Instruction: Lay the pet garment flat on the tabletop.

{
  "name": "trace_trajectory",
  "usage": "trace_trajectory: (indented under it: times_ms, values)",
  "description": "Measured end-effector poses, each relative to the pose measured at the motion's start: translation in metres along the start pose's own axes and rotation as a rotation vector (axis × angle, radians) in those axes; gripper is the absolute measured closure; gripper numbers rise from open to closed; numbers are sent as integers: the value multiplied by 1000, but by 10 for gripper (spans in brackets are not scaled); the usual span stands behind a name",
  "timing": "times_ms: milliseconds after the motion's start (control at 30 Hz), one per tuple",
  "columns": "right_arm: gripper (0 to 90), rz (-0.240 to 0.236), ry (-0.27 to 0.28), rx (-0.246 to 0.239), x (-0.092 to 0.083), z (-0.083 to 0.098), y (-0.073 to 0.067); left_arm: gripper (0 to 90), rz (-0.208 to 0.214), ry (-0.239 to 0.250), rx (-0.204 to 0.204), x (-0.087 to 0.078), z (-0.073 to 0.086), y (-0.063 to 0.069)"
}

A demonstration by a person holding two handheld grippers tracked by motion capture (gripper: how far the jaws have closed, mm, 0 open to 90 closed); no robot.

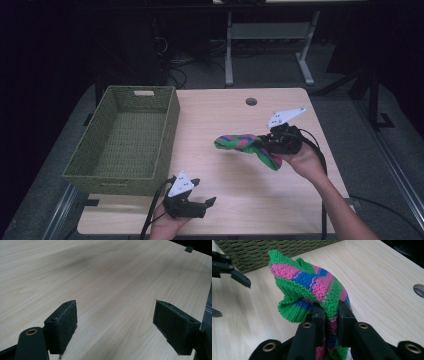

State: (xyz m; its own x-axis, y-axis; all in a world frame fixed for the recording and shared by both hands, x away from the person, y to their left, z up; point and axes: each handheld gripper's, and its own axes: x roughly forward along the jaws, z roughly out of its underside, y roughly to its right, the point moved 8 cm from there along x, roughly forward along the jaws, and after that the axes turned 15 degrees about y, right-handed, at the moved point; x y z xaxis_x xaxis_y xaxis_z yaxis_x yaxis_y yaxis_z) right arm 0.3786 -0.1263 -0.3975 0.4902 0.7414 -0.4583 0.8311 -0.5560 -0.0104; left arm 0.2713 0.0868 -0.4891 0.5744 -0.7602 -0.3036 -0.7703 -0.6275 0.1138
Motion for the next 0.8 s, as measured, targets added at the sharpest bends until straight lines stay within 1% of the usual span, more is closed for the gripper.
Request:
trace_trajectory:
  times_ms: [67, 167, 267, 367, 633, 800]
  values:
    - [787, -7, -3, 1, 0, 2, -3, 190, 0, 0, -1, 0, 0, 0]
    - [787, -13, -8, -10, 1, 4, -7, 190, 0, 1, 2, -1, 0, 0]
    - [786, -24, -10, -11, 2, 7, -13, 190, -1, 3, -6, -1, 0, 0]
    - [786, -30, -21, -20, 4, 10, -17, 190, -1, -1, 3, -1, 0, 0]
    - [786, -53, -48, -44, 13, 19, -27, 189, -4, 5, 2, -1, -1, -1]
    - [786, -63, -66, -49, 16, 25, -32, 190, -2, 5, 2, -1, 0, 0]
